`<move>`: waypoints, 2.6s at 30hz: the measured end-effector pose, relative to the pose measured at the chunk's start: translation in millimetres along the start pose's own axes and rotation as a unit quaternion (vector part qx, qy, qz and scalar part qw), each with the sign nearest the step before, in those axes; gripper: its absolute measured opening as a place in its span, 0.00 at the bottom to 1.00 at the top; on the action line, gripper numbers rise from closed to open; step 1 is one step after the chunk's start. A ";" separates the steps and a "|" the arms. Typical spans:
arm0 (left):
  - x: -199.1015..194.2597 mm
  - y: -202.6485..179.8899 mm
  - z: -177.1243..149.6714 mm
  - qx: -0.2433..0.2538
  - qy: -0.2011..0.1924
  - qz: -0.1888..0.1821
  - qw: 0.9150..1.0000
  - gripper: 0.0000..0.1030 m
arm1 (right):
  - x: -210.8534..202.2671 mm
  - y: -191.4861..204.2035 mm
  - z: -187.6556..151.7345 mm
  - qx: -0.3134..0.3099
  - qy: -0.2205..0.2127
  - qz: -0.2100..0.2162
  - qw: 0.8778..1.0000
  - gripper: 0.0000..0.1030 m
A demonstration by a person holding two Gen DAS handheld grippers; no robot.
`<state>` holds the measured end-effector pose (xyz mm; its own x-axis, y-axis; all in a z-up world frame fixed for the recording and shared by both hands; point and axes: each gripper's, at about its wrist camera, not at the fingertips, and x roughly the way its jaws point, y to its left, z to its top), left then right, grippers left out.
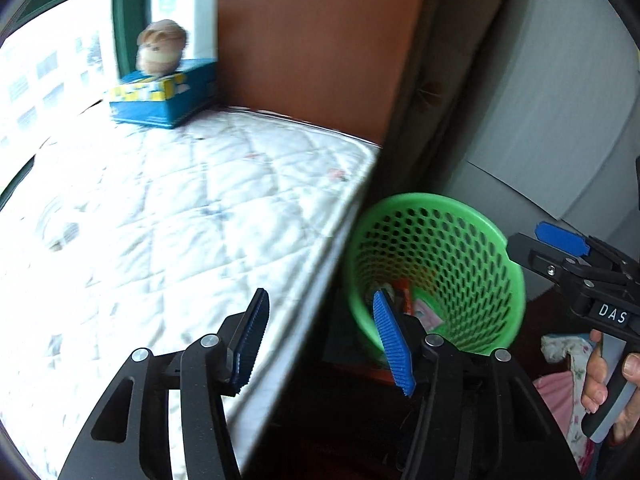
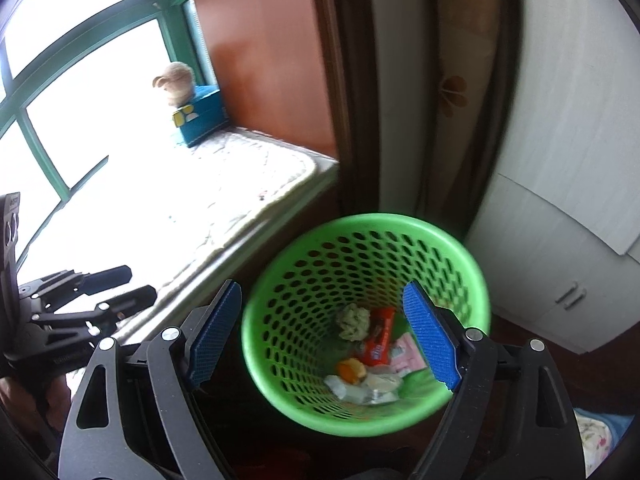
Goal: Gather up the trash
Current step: 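Release the orange peel into the basket with the left tool, then grasp the clear rectangular plastic box by its rim with the left tool, then grasp the clear round plastic lid by its rim with the right tool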
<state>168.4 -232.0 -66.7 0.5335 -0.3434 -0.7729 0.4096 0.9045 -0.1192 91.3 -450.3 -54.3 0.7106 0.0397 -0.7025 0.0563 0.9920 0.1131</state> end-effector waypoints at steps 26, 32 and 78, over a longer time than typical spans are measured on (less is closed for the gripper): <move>-49.9 277.4 -35.9 -0.226 -0.005 0.203 0.953 0.68 | 62.3 153.9 23.6 -0.095 0.032 0.095 0.990 0.81; -34.3 301.3 -39.9 -0.246 0.015 0.192 0.950 0.68 | 72.6 175.8 25.9 -0.111 0.040 0.105 0.987 0.81; -55.9 369.7 -74.1 -0.244 0.012 0.118 0.963 0.06 | 178.3 370.6 8.0 -0.242 0.117 0.180 0.946 0.86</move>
<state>235.1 140.4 -113.7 0.5490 -0.1132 -0.8281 -0.1200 0.9698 -0.2122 244.5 -76.5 -132.1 0.4446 0.3553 -0.8223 -0.5280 0.8455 0.0798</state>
